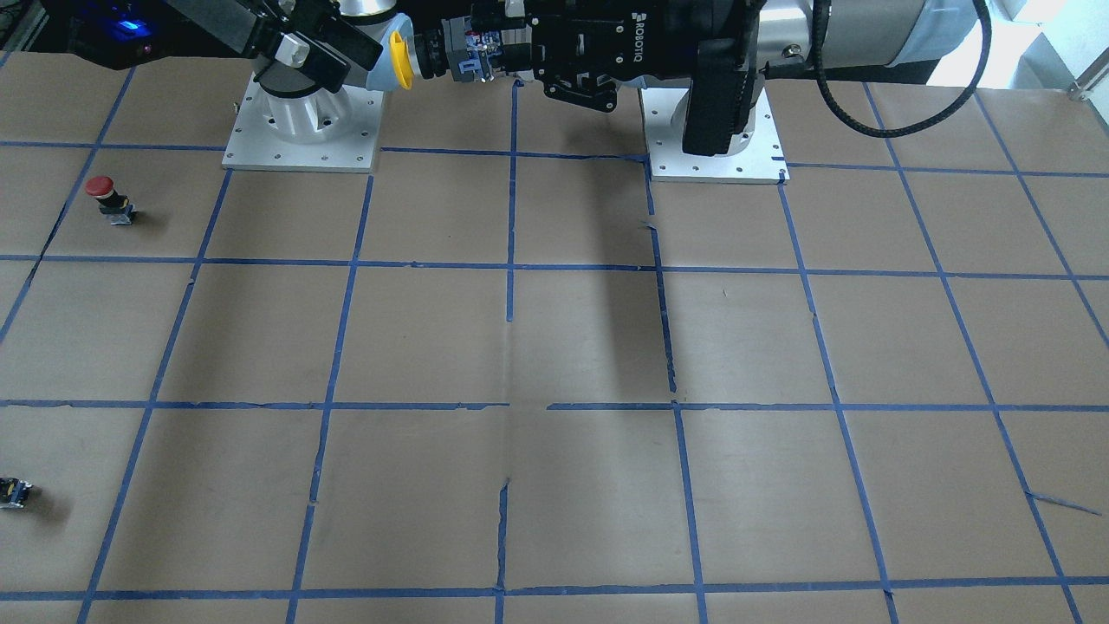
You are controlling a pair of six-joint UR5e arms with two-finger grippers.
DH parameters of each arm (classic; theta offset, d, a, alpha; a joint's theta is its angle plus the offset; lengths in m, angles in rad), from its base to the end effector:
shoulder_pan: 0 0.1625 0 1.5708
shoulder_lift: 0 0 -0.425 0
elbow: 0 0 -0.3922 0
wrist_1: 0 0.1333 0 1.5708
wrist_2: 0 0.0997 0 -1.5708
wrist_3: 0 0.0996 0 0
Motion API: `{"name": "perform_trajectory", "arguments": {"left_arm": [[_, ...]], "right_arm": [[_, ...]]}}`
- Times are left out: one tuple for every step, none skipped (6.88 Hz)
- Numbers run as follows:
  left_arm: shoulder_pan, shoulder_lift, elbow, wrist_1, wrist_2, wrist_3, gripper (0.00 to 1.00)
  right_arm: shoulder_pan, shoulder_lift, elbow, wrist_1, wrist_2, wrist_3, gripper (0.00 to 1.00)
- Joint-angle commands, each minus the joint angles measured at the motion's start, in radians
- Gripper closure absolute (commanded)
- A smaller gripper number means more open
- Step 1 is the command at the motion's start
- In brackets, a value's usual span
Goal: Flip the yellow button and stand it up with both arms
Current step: 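Carry the yellow button toward the right gripper while the right gripper rotates upward, then grasp the yellow button's cap with the right gripper beside the left gripper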
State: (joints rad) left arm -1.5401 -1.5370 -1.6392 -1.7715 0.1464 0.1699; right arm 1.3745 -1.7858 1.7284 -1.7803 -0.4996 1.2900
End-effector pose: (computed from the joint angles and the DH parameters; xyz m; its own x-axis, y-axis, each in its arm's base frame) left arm -0.2173 -0.4781 0.5363 -0.1418 -0.0673 0.9876 -0.0060 0.9977 0.0671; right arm 0.1366 -0.4448 0.5805 0.0380 0.8720 -0.4881 0.5470 0.3906 0.7404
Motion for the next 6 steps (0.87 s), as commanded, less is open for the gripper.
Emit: {"name": "perform_trajectory", "arguments": {"left_arm": [[0.0, 0.0, 0.001, 0.001, -0.001, -0.003, 0.98], [0.0, 0.001, 0.001, 0.001, -0.001, -0.003, 0.98], [0.0, 0.003, -0.001, 0.001, -0.001, -0.003, 0.98], [0.0, 0.003, 0.001, 0.001, -0.002, -0.004, 0.98], [0.0, 0.005, 0.001, 0.001, -0.002, -0.006, 0.98], [0.0, 0.003, -0.001, 0.001, -0.002, -0.004, 0.98]], "right_arm": [[0.041, 0.008, 0.0, -0.031, -0.001, 0.046, 0.01], [0.058, 0.017, -0.001, -0.031, -0.001, 0.046, 0.01], [0.058, 0.017, -0.001, -0.036, 0.001, 0.048, 0.01], [0.058, 0.019, -0.001, -0.036, 0.007, 0.048, 0.01], [0.058, 0.019, -0.001, -0.034, 0.027, 0.049, 0.01], [0.058, 0.017, -0.001, -0.034, 0.029, 0.049, 0.03]]}}
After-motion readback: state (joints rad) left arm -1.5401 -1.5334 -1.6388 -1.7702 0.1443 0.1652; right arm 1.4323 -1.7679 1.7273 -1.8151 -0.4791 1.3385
